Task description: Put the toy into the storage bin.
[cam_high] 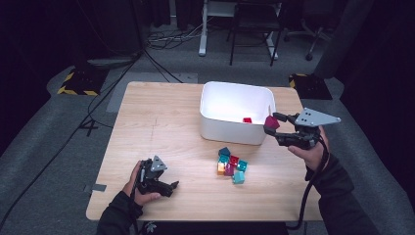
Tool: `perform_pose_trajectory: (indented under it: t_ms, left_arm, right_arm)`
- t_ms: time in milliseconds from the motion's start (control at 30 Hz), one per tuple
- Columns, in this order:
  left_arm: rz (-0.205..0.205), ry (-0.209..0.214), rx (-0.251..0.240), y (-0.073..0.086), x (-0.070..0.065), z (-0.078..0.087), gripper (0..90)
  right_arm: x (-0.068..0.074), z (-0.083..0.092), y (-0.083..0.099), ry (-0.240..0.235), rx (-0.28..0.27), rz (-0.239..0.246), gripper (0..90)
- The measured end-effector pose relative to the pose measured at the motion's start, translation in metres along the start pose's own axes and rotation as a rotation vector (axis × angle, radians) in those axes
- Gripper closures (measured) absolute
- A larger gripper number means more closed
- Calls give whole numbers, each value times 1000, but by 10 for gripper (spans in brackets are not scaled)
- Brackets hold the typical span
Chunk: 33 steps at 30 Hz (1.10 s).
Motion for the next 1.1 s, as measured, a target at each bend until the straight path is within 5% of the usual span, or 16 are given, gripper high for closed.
perform_pose_trajectory:
  t_ms: [233,500,1100]
  left_arm:
    - [-1,0,0,0,0,0,3]
    - [-1,0,0,0,0,0,3]
    - [-2,-1,0,0,0,0,3]
  right_arm:
    - [-12,-7,-10,36,3,17,408]
    - [-25,-23,-10,52,5,-21,408]
    - [-34,-57,-3,70,65,-44,409]
Point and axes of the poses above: each handheld gripper's, and its own axes: z roughly backward along the jaws, y roughly out of its underside, x roughly to its left, the point moved 5 cm from there along -z, roughly forward along the jaws, and after that the axes turned 8 degrees about z, right-handed, at the moved point
